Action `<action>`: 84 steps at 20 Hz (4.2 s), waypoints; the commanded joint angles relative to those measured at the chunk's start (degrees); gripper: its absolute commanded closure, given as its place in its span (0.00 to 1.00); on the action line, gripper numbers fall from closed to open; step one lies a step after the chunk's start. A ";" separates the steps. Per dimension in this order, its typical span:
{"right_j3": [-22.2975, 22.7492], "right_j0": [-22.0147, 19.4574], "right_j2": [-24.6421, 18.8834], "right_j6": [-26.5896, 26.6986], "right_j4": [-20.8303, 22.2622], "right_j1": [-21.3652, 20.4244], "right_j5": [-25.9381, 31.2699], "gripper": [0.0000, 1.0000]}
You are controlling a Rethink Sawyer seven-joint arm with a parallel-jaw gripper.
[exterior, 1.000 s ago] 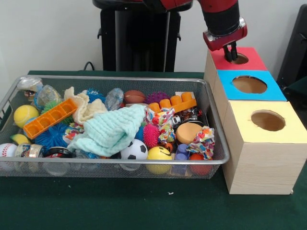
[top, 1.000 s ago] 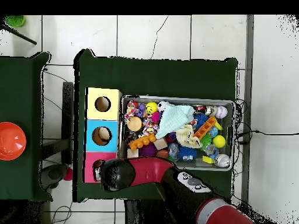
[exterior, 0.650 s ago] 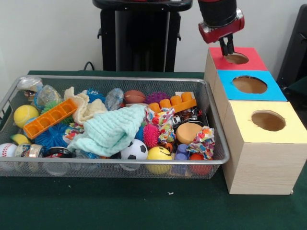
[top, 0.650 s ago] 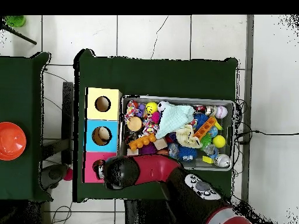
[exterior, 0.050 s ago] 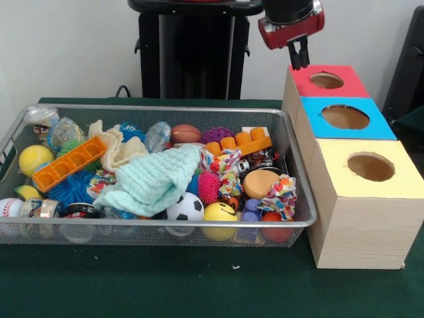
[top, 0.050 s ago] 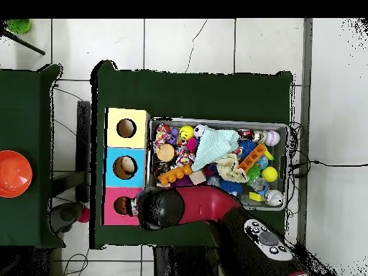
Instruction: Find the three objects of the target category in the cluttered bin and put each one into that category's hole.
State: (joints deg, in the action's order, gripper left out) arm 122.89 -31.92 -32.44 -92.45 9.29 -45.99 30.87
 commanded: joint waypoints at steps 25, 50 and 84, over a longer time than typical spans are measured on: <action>-19.69 -4.30 7.43 2.02 21.30 11.55 -13.49 1.00; -23.05 -3.10 12.29 2.04 32.82 13.49 -12.68 0.00; -26.98 -2.74 14.26 -2.80 47.76 8.32 -22.92 0.00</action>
State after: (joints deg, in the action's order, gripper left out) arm 101.33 -35.81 -19.29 -92.45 51.56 -41.70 14.31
